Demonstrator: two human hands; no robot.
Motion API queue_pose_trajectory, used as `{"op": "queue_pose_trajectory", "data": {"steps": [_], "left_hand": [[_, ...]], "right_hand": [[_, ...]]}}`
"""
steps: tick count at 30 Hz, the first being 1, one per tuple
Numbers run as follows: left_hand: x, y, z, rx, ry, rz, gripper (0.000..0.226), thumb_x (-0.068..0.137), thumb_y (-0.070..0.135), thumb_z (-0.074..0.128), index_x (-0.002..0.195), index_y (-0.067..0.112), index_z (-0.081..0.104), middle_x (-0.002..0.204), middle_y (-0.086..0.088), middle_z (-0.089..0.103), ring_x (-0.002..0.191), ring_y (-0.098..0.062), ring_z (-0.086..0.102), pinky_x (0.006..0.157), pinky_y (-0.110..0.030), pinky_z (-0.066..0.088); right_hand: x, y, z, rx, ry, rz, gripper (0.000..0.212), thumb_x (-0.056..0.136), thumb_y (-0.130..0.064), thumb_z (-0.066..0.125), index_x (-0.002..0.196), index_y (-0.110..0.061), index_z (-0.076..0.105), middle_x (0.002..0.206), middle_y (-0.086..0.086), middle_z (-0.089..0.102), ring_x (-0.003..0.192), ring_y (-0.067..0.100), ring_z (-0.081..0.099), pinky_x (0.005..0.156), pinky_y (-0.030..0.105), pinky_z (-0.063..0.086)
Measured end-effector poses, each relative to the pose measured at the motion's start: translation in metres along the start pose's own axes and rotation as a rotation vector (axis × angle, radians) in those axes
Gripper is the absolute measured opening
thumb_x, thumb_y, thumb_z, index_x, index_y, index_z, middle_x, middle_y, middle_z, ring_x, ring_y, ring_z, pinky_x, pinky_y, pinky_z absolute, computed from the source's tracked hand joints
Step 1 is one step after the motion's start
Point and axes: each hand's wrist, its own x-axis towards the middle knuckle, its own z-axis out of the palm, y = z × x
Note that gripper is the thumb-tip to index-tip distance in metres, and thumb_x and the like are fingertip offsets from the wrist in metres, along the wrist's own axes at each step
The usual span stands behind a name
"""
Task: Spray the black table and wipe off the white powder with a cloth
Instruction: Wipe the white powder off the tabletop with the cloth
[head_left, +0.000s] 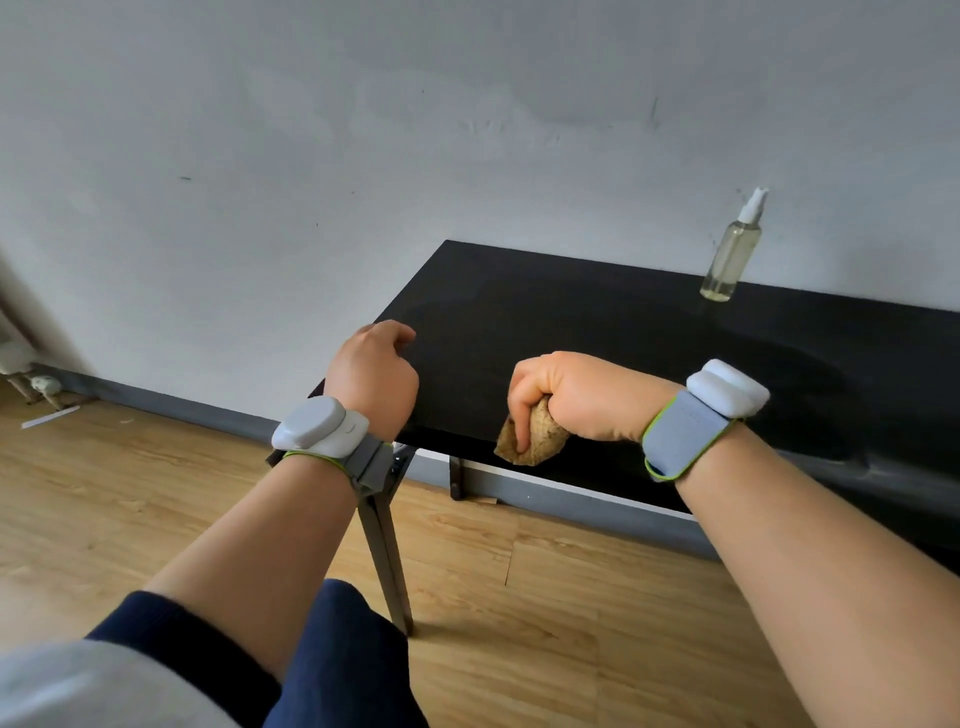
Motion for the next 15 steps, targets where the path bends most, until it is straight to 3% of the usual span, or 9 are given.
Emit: {"op": "queue_pose_trajectory", "data": {"steps": [7, 12, 15], "left_hand": [[-0.009, 0.023, 0.019, 0.000, -0.004, 0.116, 0.040, 0.093, 0.003, 0.040, 0.123, 0.014, 0.063, 0.126, -0.005, 0.060, 0.118, -0.025, 0.055, 0.094, -0.030, 0.042], [-0.011, 0.033, 0.031, 0.040, -0.078, 0.170, 0.036, 0.093, 0.006, 0.044, 0.120, 0.016, 0.065, 0.124, -0.004, 0.060, 0.116, -0.024, 0.056, 0.094, -0.031, 0.045], [-0.012, 0.038, 0.033, 0.064, -0.103, 0.166, 0.036, 0.092, 0.006, 0.044, 0.118, 0.017, 0.066, 0.124, -0.004, 0.060, 0.115, -0.025, 0.056, 0.096, -0.037, 0.048]], "right_hand": [[-0.072, 0.041, -0.009, 0.031, 0.044, 0.139, 0.052, 0.076, 0.009, 0.066, 0.053, -0.038, 0.069, 0.092, -0.022, 0.057, 0.100, 0.006, 0.055, 0.094, 0.031, 0.046], [-0.098, 0.050, -0.015, 0.064, 0.090, 0.220, 0.054, 0.074, 0.013, 0.060, 0.055, -0.036, 0.072, 0.095, -0.016, 0.062, 0.099, 0.009, 0.059, 0.097, 0.039, 0.048], [-0.086, 0.043, -0.021, 0.123, 0.267, 0.247, 0.060, 0.073, 0.017, 0.045, 0.059, -0.034, 0.074, 0.097, -0.013, 0.065, 0.100, 0.014, 0.060, 0.097, 0.040, 0.047]]}}
